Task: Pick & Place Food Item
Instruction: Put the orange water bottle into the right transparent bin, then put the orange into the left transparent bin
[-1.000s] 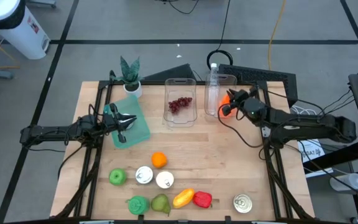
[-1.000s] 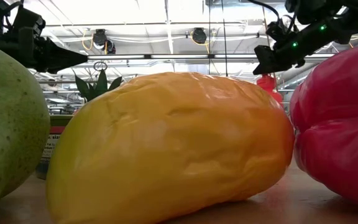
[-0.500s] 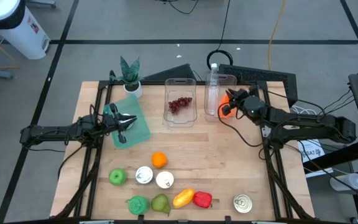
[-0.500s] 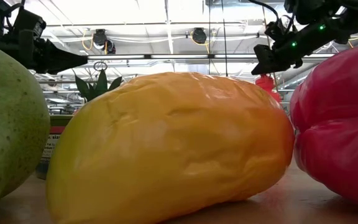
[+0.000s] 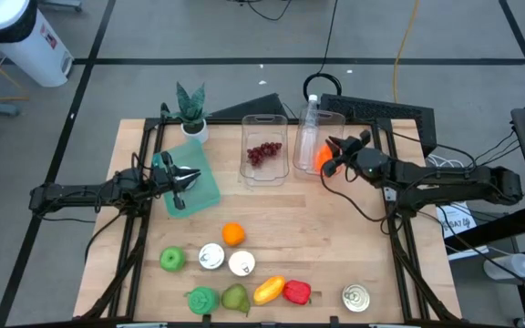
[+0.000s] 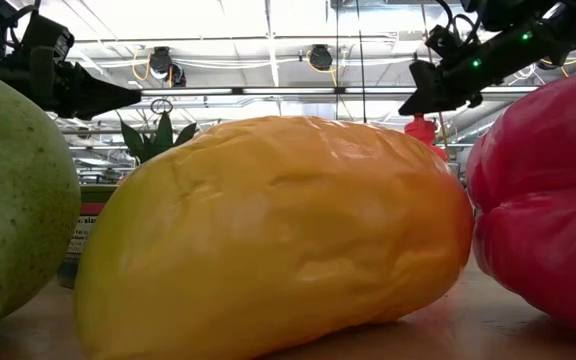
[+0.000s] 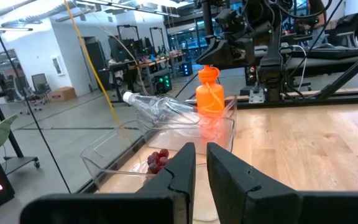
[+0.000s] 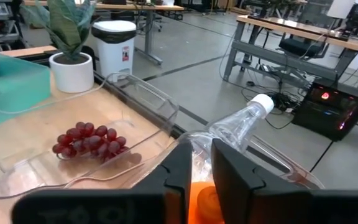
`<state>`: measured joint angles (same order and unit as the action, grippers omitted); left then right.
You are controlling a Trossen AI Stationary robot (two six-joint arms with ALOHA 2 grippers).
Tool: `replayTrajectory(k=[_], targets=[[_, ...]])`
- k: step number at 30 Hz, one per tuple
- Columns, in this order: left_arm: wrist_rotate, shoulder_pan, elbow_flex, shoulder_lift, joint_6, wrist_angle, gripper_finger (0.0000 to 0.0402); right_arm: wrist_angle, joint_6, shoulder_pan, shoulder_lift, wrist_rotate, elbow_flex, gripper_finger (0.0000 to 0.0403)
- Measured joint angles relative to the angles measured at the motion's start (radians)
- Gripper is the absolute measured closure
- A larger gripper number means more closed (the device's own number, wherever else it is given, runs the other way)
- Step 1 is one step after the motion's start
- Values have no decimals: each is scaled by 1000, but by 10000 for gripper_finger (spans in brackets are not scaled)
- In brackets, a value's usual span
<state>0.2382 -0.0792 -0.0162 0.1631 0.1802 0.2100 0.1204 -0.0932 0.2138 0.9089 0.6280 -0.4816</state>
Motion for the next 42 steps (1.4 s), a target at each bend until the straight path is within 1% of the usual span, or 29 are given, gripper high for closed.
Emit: replayTrajectory(k=[3, 11, 16, 21, 29, 34, 37, 42], targets=[[0, 0, 0, 0, -2, 0, 350, 0, -12, -1, 0, 0, 0, 322], [0, 0, 0, 0, -2, 0, 350, 8, -25, -1, -24, -6, 0, 222], [0, 0, 0, 0, -2, 0, 350, 7, -19, -21, -42, -7, 0, 180], [0, 0, 0, 0, -2, 0, 350, 16, -1, -52, -47, -7, 2, 160], [0, 0, 0, 0, -2, 0, 350, 95, 126, -100, -44, -15, 0, 128], [0, 0, 0, 0, -1, 0, 350, 173, 132, -124, -46, -15, -7, 104], [0, 0, 0, 0, -1, 0, 350, 211, 155, -145, -47, -12, -9, 96], [0, 0, 0, 0, -1, 0, 350, 213, 165, -168, -48, -8, -9, 94]])
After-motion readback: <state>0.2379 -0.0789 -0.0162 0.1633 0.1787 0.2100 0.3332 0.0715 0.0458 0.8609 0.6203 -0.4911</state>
